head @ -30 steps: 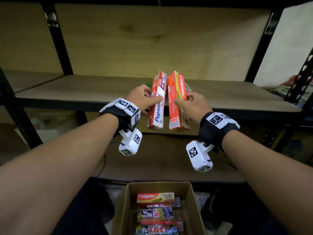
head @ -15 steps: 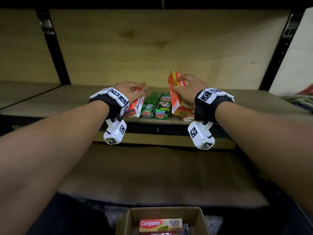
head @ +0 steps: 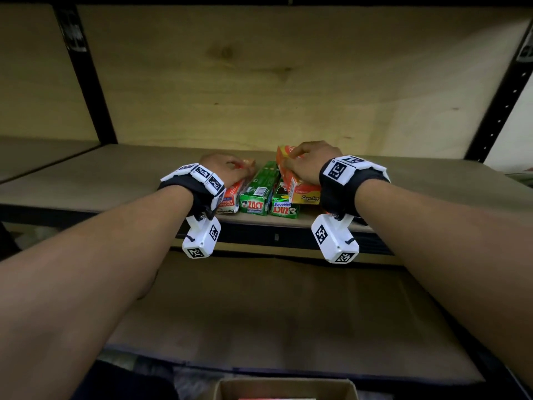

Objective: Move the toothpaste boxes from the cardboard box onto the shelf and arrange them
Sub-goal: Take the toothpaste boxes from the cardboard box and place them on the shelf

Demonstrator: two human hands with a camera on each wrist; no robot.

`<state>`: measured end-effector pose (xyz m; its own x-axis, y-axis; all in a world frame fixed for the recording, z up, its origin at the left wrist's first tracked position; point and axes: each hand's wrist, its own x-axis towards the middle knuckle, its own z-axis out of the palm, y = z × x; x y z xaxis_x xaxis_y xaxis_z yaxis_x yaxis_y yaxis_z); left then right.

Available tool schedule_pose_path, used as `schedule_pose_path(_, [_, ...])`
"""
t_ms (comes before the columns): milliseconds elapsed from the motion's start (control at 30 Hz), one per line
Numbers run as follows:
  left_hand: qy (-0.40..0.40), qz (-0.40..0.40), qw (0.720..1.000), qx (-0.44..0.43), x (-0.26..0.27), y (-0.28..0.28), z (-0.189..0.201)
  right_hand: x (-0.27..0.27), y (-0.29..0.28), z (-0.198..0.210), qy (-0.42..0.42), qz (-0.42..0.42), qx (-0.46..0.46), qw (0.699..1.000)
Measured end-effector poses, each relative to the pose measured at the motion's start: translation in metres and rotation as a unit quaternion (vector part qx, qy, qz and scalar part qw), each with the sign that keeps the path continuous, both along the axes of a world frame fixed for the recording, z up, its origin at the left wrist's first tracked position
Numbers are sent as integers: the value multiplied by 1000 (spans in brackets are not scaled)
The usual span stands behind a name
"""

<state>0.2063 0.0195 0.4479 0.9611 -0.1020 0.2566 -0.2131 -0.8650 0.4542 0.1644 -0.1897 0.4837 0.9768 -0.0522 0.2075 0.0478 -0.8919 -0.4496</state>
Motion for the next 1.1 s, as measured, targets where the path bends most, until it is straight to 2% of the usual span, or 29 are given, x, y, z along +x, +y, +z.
schedule_pose_path(300, [-14,14,1000,10,-21,0,14,-31,-11,3,17,12,101,995])
schedule_pose_path(500, [-23,-15,999,19,-66,-5,28,-74,-12,12,53,-13,153,987])
schedule_pose_path(700, [-12,-59,998,-9,-112,-11,32,-125,-13,15,52,-12,156,986])
schedule_pose_path(900, [43,-103,993,-40,-150,-19,11,-155,-18,-7,102,-37,141,984])
schedule_pose_path(1100, [132,-145,981,-11,-176,-21,-31,-179,-22,-52,150,-16,88,985])
